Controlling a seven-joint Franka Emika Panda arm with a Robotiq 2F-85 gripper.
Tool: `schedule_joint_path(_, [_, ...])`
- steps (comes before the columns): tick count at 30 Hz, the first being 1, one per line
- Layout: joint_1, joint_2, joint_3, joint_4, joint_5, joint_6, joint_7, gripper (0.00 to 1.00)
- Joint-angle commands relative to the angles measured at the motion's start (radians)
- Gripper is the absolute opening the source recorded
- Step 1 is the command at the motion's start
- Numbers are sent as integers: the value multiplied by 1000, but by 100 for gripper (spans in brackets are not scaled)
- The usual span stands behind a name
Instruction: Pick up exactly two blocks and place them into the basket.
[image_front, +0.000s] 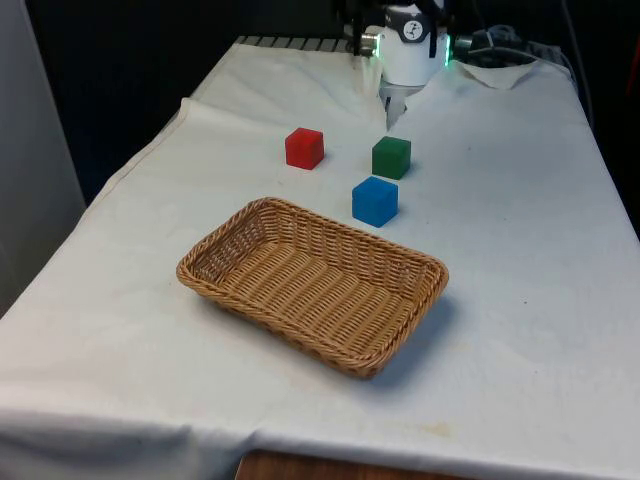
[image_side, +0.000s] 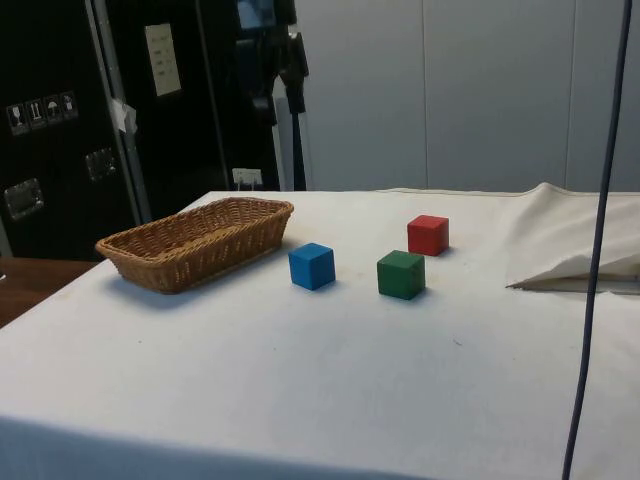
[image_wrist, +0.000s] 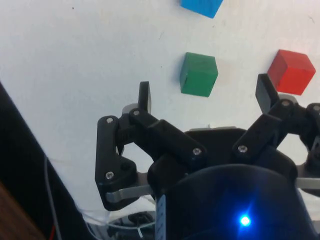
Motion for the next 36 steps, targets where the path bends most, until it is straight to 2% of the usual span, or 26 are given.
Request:
schedule_joint_path(1, [0, -3, -2, -20, -9, 31, 13, 100])
schedule_joint_path(3, [0, -2, -3, -38, -9, 53, 18, 100])
schedule_joint_path(4, [0, 0, -3, -37, 0, 43, 10, 100])
schedule_joint_path(5, [0, -2, -4, -56, -9, 75, 24, 100])
schedule_joint_path(12, [1, 2, -5, -118, -8, 151, 51, 100])
schedule_joint_path(13, [0, 1, -4, -113, 0, 136, 39, 100])
schedule_joint_path(14, [1, 6, -4, -136, -7, 173, 61, 100])
schedule_joint_path(19, [2, 26, -3, -171, 3, 232, 90, 100])
schedule_joint_path(21, [1, 27, -3, -174, 2, 230, 89, 100])
schedule_joint_path(28, [2, 84, 5, -191, 28, 299, 134, 100])
schedule_joint_path(29, [2, 78, 3, -184, 16, 281, 129, 100])
schedule_joint_path(30, [2, 90, 6, -192, 33, 306, 137, 100])
schedule_joint_path(36, [1, 137, 8, -205, 65, 365, 148, 100])
